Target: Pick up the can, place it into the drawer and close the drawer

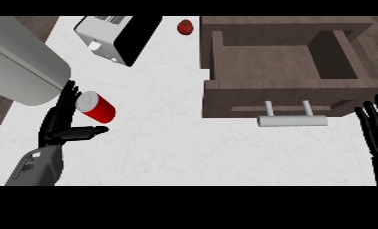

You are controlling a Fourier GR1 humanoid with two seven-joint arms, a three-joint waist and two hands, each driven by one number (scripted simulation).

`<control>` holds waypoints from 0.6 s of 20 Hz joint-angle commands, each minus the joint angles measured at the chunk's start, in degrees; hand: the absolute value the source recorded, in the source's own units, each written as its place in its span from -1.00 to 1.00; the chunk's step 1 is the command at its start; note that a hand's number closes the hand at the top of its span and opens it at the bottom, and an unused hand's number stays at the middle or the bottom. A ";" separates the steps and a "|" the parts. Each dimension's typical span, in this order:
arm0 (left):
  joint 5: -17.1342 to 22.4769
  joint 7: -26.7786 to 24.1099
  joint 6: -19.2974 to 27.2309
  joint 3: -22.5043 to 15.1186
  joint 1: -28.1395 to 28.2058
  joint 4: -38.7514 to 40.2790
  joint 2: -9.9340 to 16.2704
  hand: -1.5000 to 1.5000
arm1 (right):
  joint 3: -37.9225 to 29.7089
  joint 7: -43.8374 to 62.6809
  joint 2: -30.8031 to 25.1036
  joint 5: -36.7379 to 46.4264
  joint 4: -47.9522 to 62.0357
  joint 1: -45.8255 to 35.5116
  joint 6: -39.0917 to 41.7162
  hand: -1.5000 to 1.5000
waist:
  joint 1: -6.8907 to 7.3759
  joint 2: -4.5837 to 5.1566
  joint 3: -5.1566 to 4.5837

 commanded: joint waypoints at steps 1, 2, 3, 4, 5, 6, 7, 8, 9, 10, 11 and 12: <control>-0.09 0.52 -0.65 0.50 -5.21 5.25 2.26 -1.00 | -0.61 4.59 -0.98 -1.27 -3.56 -0.38 0.25 -1.00 | -0.21 0.05 -0.02; -0.23 0.25 2.82 -1.26 -1.07 0.31 -2.31 -1.00 | -0.29 2.63 0.06 -1.34 -3.74 2.26 1.28 -1.00 | 0.04 -0.06 0.01; -0.74 -3.95 2.79 -0.92 -1.67 4.81 -3.08 -1.00 | -1.41 -0.34 -0.14 -1.74 -0.96 1.80 1.72 -1.00 | -0.13 0.03 -0.01; -0.50 -0.80 1.59 -0.02 -7.77 8.14 -0.46 -1.00 | -1.94 0.33 -0.54 -1.28 0.25 -0.87 0.45 -1.00 | -0.33 0.12 -0.03; -0.84 -3.08 2.89 -0.32 -6.36 9.10 -2.10 -1.00 | -4.37 2.98 -3.02 -4.17 2.27 -4.29 1.04 -1.00 | -0.19 0.13 -0.02; -0.89 -2.85 3.98 -0.74 -5.73 7.98 -2.73 -1.00 | -2.59 0.27 -0.60 -2.42 -2.88 2.95 2.45 -1.00 | -0.27 0.03 -0.01; -0.40 -3.32 1.08 -0.65 -4.28 7.65 -1.27 -1.00 | 1.55 6.54 1.16 0.48 -6.23 -1.54 -1.86 -1.00 | -0.03 0.03 -0.02; -0.15 -0.46 2.18 -0.09 -9.17 9.43 -0.87 -1.00 | -0.09 -0.08 1.18 -0.28 -1.44 1.24 0.59 -1.00 | -0.29 0.08 -0.01; -0.68 -3.69 2.79 -0.81 -7.29 10.21 -2.59 -1.00 | -0.05 1.11 1.20 -0.47 -3.31 1.69 0.85 -1.00 | -0.24 0.06 -0.02; -0.02 -0.89 0.84 -1.20 -5.59 6.21 -0.57 -1.00 | -2.28 1.48 0.20 -3.01 -4.35 3.31 2.41 -1.00 | -0.04 -0.04 0.01; -0.62 -3.52 -0.52 0.18 -10.99 13.38 1.33 -1.00 | 1.36 -3.43 1.21 1.06 1.64 0.23 1.01 -1.00 | -0.57 0.27 -0.05; -0.47 -0.61 1.95 -1.46 -7.28 7.36 -1.36 -1.00 | -6.23 3.67 -2.82 -7.28 -3.10 -0.61 2.49 -1.00 | -0.04 -0.02 0.01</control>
